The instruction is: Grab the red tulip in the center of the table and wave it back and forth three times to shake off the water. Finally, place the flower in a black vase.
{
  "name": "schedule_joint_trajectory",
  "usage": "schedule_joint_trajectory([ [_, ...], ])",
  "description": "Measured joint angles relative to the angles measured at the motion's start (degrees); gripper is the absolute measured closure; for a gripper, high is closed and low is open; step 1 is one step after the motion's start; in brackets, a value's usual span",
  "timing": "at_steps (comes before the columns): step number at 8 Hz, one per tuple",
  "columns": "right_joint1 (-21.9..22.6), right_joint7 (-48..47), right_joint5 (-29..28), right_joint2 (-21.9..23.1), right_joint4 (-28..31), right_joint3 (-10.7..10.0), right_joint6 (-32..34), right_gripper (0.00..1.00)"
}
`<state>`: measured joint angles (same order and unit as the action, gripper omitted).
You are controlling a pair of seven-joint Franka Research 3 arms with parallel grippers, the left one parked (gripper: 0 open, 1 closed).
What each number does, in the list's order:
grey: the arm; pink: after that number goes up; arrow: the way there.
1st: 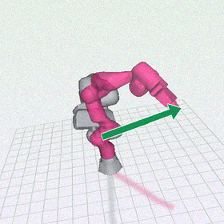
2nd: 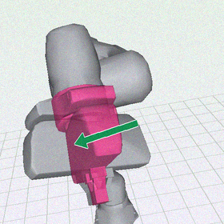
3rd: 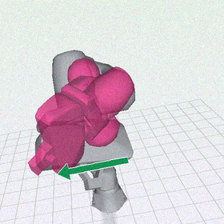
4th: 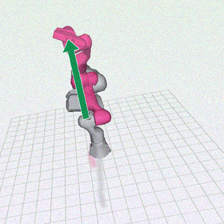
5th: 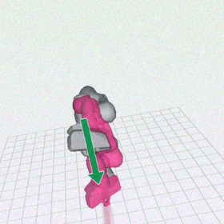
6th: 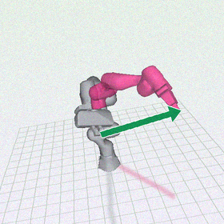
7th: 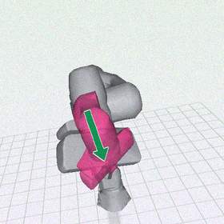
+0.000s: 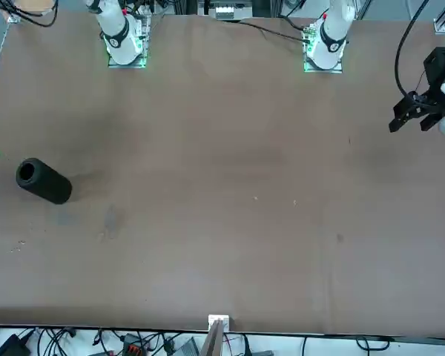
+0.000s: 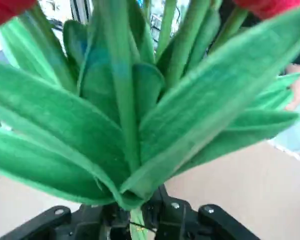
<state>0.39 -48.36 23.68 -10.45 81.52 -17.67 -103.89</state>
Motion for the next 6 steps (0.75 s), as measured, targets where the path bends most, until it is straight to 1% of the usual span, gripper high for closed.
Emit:
schedule_joint_trajectory([
  [1,-0.4,3.1,0.0,1.2,0.2,-1.2,-0.6,0.86],
  [2,-0.7,5.7,-0.1,1.8,0.5,-1.6,-0.7,0.86],
  [3,-0.3,7.3,-0.5,2.3,0.7,-0.8,0.2,0.86],
  [4,1.3,7.6,-0.8,2.7,0.8,1.5,2.9,0.86],
  [6,7.6,5.8,-1.0,3.5,0.8,8.7,8.0,0.86],
])
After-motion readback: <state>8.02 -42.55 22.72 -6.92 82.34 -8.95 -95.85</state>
